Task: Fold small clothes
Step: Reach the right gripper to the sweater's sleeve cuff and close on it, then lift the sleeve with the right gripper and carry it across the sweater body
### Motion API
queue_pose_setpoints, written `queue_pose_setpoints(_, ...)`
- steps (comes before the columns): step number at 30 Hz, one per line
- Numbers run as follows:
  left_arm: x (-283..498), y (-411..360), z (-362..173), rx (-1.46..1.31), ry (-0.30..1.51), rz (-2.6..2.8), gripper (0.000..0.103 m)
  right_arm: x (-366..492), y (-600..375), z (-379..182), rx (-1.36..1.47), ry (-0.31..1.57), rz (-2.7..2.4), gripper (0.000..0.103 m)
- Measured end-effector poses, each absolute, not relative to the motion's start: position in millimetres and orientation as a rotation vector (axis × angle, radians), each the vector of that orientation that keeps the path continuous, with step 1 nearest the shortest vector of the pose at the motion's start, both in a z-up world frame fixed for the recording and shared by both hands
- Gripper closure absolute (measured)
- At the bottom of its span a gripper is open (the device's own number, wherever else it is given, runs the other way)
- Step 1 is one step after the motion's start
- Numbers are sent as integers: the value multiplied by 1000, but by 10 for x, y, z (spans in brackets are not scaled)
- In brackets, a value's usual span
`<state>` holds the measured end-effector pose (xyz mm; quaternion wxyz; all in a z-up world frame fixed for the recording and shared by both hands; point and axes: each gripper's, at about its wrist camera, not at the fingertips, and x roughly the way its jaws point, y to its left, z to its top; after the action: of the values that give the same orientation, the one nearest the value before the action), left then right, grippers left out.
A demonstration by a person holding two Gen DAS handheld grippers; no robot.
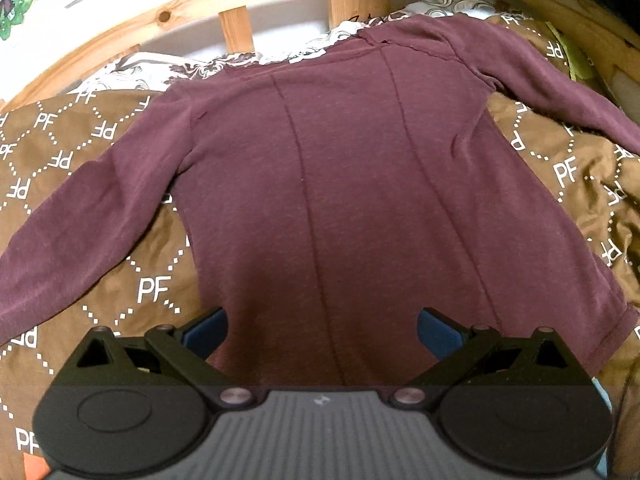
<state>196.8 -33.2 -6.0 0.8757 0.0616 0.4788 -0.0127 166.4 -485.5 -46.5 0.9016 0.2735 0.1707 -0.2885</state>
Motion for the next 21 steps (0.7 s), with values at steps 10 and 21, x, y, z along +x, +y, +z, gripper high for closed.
queue_pose_setpoints(10, 2001, -237, -84, 109, 1006, 5, 1, 1699, -4959, -532, 622, 318, -627, 78)
queue_pose_setpoints(21, 1999, 15, -63, 14, 963, 11, 1, 1633, -4269, -133, 59, 105, -534, 93)
